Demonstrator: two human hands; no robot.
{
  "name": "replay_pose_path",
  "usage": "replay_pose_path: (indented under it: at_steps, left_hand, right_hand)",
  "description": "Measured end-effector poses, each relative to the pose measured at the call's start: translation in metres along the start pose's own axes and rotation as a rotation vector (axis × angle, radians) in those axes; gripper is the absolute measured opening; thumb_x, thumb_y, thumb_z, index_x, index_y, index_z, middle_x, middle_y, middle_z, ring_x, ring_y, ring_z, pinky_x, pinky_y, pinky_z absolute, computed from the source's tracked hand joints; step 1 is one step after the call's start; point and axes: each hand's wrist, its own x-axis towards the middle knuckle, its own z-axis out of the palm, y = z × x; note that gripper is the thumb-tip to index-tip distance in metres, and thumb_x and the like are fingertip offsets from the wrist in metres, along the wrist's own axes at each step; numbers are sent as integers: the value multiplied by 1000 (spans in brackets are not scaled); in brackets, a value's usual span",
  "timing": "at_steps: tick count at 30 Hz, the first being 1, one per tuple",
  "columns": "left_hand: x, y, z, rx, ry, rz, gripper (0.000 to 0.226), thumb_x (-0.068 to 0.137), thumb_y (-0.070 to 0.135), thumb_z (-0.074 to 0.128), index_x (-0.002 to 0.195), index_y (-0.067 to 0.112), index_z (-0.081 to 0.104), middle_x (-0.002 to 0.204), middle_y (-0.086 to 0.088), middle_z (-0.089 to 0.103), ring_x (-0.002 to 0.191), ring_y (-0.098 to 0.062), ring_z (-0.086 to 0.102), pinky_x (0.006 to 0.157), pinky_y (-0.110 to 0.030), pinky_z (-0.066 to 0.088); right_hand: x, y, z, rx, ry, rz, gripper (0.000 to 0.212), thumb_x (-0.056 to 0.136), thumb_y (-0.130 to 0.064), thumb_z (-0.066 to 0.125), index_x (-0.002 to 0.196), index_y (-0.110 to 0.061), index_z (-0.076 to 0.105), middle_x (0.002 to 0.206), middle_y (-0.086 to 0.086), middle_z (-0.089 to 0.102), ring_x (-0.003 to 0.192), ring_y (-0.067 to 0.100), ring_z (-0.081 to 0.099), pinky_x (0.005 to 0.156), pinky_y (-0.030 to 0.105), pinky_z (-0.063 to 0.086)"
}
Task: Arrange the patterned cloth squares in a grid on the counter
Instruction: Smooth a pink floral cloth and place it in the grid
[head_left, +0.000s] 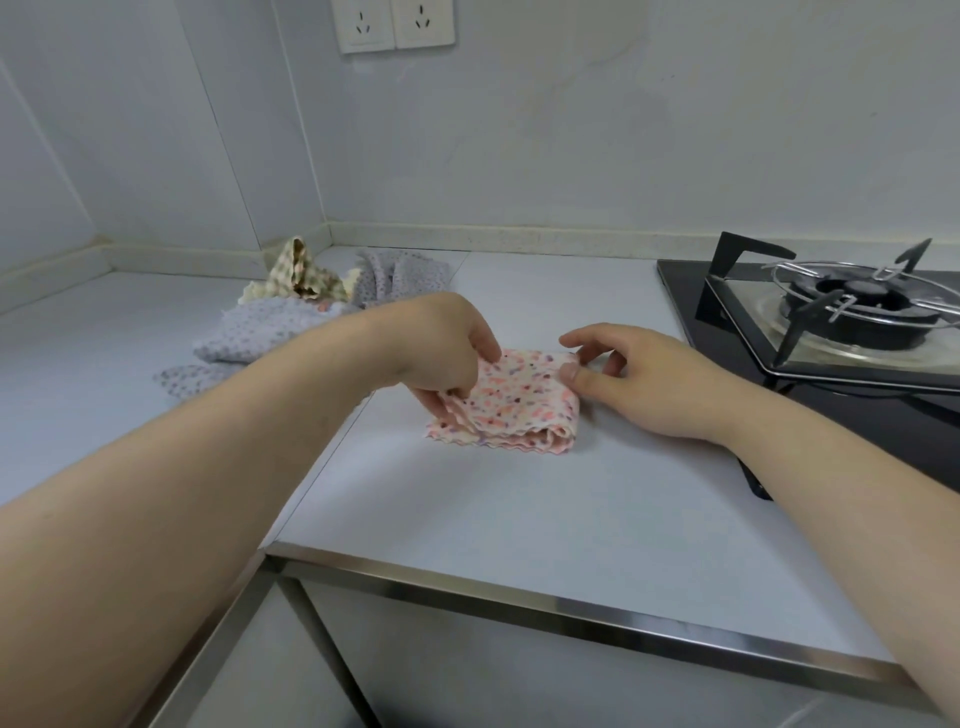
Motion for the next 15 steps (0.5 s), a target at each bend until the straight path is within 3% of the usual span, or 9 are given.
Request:
replay_pose_path:
  at_steps: [4,6,9,12,13,15]
  left_hand:
    - [4,-4,-2,141,6,-37,66,87,6,65,147,25,47,124,-3,61,78,-20,74,72,-34,64]
    - [7,-7,-1,237,67,-45,60,90,13,62,147,22,46,126,-5,62,86,-23,72,83,-40,62]
    - [16,-13,6,300,194,27,16,99,14,47,107,13,60,110,-13,69,92,-31,68,82,-38,58]
    - [29,-25,19,299,302,129,37,106,26,44,75,8,54,70,-7,57,71,-28,55,58,-32,40]
    - [33,-30,22,271,329,162,38,104,32,49,76,10,60,71,-6,59,70,-26,55,60,-32,41]
    - [37,-34,26,294,347,217,29,100,41,56,98,16,70,93,-5,65,86,-25,60,75,-34,49]
  right_hand:
    - [0,-2,-1,-33,-10,-9,46,93,-57,59,134,-39,57,119,-18,62,89,-7,54,75,7,35]
    - [0,-3,-1,-53,-13,-12,47,92,-56,60,135,-38,58,119,-17,61,89,-8,53,75,4,33]
    - [-1,-4,-1,-79,-20,-12,48,93,-56,61,137,-36,58,119,-15,59,90,-11,50,74,1,30]
    - [-2,-6,-2,-97,-27,-7,50,93,-54,61,139,-35,57,118,-13,55,91,-5,51,73,1,30]
    - [-3,-7,-2,-106,-31,-6,50,93,-54,62,139,-34,57,118,-13,53,93,-3,50,75,5,31]
    - [-3,-7,-2,-131,-47,-3,52,93,-53,62,141,-33,55,122,-11,52,104,2,47,86,13,31]
